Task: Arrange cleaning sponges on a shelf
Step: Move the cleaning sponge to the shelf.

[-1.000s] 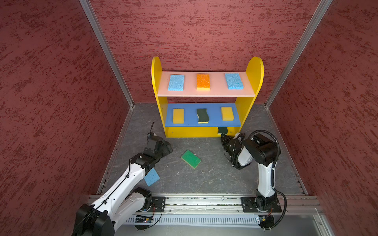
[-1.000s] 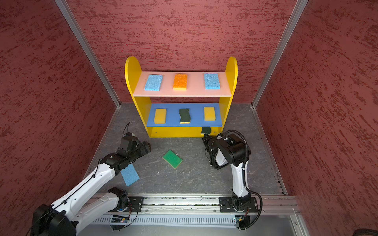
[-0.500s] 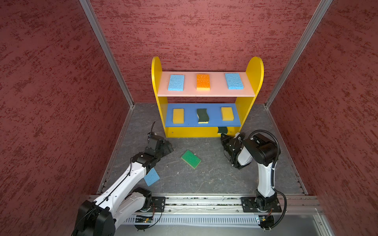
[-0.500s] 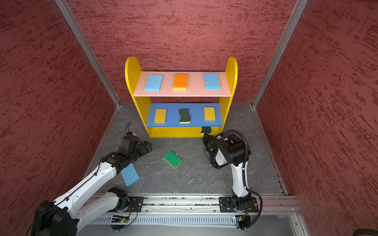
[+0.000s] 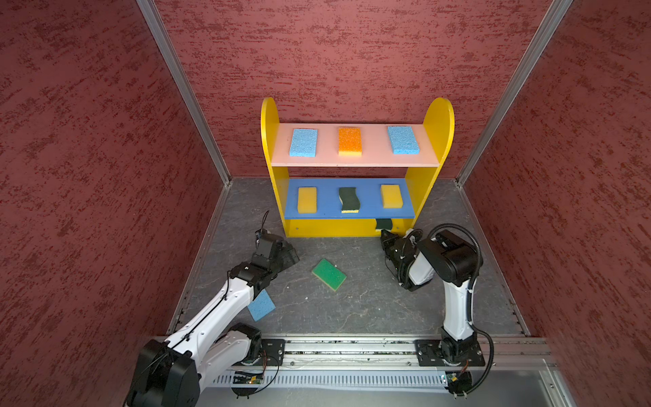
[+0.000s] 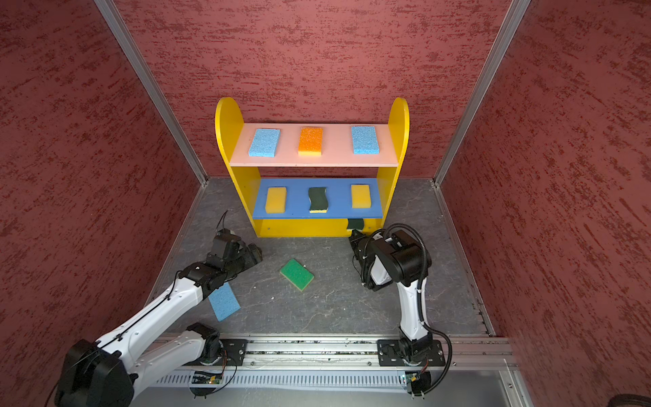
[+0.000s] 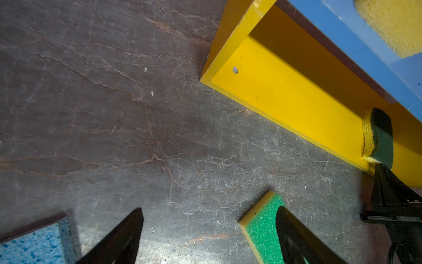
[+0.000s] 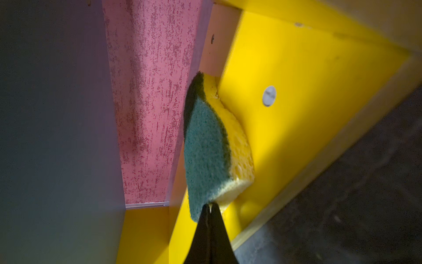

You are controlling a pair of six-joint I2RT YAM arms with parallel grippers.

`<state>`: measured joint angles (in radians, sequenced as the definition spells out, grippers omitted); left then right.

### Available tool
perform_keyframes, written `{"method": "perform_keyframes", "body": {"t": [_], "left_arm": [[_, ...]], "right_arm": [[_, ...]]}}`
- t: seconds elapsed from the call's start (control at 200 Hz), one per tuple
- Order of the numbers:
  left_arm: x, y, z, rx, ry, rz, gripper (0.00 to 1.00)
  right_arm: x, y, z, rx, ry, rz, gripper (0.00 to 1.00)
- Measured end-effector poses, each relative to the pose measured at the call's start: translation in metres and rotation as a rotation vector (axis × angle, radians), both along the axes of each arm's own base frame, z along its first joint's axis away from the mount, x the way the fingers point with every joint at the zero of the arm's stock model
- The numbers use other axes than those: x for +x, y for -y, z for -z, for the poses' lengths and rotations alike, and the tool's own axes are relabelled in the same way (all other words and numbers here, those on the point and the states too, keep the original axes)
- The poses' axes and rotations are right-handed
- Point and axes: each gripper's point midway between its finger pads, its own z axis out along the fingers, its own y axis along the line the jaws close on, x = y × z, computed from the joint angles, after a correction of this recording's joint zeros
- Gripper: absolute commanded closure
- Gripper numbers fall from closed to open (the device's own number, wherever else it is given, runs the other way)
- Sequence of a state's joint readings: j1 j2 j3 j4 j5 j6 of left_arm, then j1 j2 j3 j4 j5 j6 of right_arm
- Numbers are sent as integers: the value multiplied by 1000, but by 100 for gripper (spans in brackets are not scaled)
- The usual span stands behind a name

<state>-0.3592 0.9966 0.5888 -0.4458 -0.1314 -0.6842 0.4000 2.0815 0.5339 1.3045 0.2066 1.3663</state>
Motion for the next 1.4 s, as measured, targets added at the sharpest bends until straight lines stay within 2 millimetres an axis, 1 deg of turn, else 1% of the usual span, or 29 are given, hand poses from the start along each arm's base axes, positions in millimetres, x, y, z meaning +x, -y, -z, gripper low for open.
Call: {"method": "perform_keyframes", "body": {"t": [0.341,0.466,0.716,0.807,0.952,1.032,1.167,1.303,1.398], "left_arm": [[-1,4,0,0,1,11,9],[-2,6,0,-2,1,12,9],[-3,8,-1,7,6,10,9],[-4,9,-1,14,6,11,9],[-8,7,-2,32,5,10,9],[-10,5,-2,42,5,6,9],[-18,0,-7,57,10,0,8],[-23,-2,-11,61,7,3,8],[-25,-3,-9,67,-9,10,8]], "right_arm": [[-1,0,0,-7,5,-2,100],[-5,5,-1,-20,7,3,100],[-22,12,1,-34,-10,2,100],[-33,9,2,-36,-22,-10,100],[-56,1,7,-58,-67,-46,100],[-63,-1,9,-70,-91,-60,100],[-86,8,-1,-100,-132,-68,100],[-93,14,-22,-154,-148,-74,100],[-97,18,-43,-202,-140,-76,100]]}}
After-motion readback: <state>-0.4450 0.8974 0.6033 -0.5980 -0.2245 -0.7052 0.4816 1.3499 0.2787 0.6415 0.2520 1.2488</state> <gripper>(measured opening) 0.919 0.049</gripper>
